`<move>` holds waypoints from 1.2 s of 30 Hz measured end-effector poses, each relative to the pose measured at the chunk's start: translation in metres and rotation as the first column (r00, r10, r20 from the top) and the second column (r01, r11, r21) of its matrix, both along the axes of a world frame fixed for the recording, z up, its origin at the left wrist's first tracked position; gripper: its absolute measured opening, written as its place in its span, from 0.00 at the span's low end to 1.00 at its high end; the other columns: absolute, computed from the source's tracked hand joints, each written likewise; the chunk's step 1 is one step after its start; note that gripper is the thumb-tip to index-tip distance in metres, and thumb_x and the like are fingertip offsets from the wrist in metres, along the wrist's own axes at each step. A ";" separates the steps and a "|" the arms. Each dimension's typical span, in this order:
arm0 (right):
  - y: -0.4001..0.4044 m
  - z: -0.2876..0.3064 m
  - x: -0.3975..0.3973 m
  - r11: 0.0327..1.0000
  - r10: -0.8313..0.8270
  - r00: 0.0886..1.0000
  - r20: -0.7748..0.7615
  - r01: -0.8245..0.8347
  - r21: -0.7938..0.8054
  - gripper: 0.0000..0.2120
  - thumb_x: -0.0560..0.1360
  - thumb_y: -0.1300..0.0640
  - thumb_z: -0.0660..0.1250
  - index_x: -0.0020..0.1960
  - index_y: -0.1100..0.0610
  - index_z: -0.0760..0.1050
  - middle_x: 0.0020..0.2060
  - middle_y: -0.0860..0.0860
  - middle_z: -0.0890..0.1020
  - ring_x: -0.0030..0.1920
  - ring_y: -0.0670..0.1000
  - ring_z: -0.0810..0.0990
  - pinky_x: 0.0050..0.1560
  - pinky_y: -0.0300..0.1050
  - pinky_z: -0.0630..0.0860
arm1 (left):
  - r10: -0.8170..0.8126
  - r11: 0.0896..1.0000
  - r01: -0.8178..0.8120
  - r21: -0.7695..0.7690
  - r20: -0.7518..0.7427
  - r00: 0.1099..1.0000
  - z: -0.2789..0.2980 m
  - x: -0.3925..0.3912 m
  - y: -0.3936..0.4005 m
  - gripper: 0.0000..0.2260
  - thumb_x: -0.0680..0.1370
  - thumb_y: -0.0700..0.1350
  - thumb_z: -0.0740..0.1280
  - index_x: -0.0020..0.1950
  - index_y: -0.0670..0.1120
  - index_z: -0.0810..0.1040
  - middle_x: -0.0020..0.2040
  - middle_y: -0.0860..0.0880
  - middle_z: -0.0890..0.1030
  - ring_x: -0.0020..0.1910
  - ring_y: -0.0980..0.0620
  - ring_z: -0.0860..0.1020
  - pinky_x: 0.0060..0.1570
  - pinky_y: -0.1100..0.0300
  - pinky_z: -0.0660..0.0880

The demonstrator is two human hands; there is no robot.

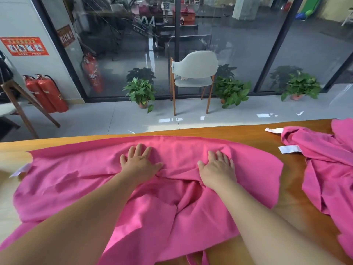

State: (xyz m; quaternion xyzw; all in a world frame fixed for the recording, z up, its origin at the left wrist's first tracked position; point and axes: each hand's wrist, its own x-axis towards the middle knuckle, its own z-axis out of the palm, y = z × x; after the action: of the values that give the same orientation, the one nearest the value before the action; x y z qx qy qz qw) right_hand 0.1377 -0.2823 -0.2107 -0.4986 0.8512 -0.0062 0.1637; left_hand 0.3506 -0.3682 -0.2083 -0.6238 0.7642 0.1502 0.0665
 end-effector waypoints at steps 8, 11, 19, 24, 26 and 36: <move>-0.009 0.013 -0.005 0.987 0.121 0.988 -0.098 -0.130 -0.099 0.26 0.80 0.47 0.53 0.77 0.53 0.63 0.76 0.52 0.65 0.77 0.51 0.59 0.78 0.53 0.45 | -0.049 0.984 0.023 -0.178 -0.141 0.989 -0.003 0.023 0.006 0.31 0.80 0.66 0.49 0.80 0.55 0.51 0.81 0.49 0.46 0.79 0.48 0.43 0.76 0.46 0.41; 0.004 0.014 0.023 0.971 0.163 0.983 -0.080 -0.175 -0.165 0.24 0.81 0.44 0.54 0.74 0.54 0.67 0.71 0.55 0.71 0.72 0.56 0.67 0.74 0.51 0.56 | -0.085 0.987 0.067 -0.147 -0.123 0.989 -0.009 0.035 0.019 0.29 0.80 0.65 0.50 0.79 0.55 0.54 0.80 0.50 0.49 0.79 0.50 0.46 0.76 0.46 0.42; 0.018 0.028 0.056 0.949 0.200 0.978 0.051 -0.181 -0.257 0.21 0.82 0.48 0.55 0.73 0.54 0.69 0.74 0.53 0.67 0.75 0.53 0.62 0.74 0.48 0.52 | -0.045 0.987 0.012 -0.158 -0.207 0.977 0.019 0.071 0.049 0.26 0.80 0.59 0.59 0.75 0.51 0.65 0.77 0.46 0.61 0.76 0.47 0.60 0.75 0.49 0.53; 0.106 0.062 0.105 0.888 0.211 0.967 0.143 -0.128 -0.442 0.07 0.78 0.52 0.63 0.43 0.52 0.76 0.46 0.49 0.76 0.49 0.56 0.78 0.48 0.48 0.71 | 0.059 0.985 -0.113 -0.129 -0.361 0.931 0.054 0.123 0.105 0.14 0.79 0.51 0.66 0.61 0.47 0.80 0.65 0.47 0.76 0.62 0.46 0.75 0.58 0.57 0.68; 0.138 0.066 0.121 0.906 0.252 0.960 0.125 -0.189 -0.378 0.09 0.77 0.50 0.63 0.40 0.51 0.74 0.42 0.49 0.78 0.47 0.56 0.78 0.45 0.49 0.72 | 0.086 0.981 -0.147 -0.130 -0.386 0.918 0.062 0.139 0.134 0.10 0.79 0.48 0.67 0.56 0.47 0.82 0.59 0.47 0.79 0.57 0.45 0.77 0.52 0.57 0.70; 0.230 0.039 0.174 0.846 0.525 0.848 0.077 -0.530 0.065 0.33 0.65 0.32 0.68 0.66 0.47 0.73 0.62 0.49 0.74 0.66 0.54 0.70 0.68 0.51 0.68 | 0.062 0.979 -0.178 -0.101 -0.683 0.728 0.099 0.173 0.263 0.30 0.71 0.71 0.58 0.52 0.48 0.82 0.50 0.57 0.80 0.52 0.58 0.75 0.53 0.61 0.69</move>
State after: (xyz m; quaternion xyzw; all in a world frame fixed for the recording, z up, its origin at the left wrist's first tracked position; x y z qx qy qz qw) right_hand 0.3121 -0.0527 -0.1721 -0.7054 0.6762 0.0608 0.2037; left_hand 0.5237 -0.1052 -0.1092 -0.5778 0.7034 0.3088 -0.2756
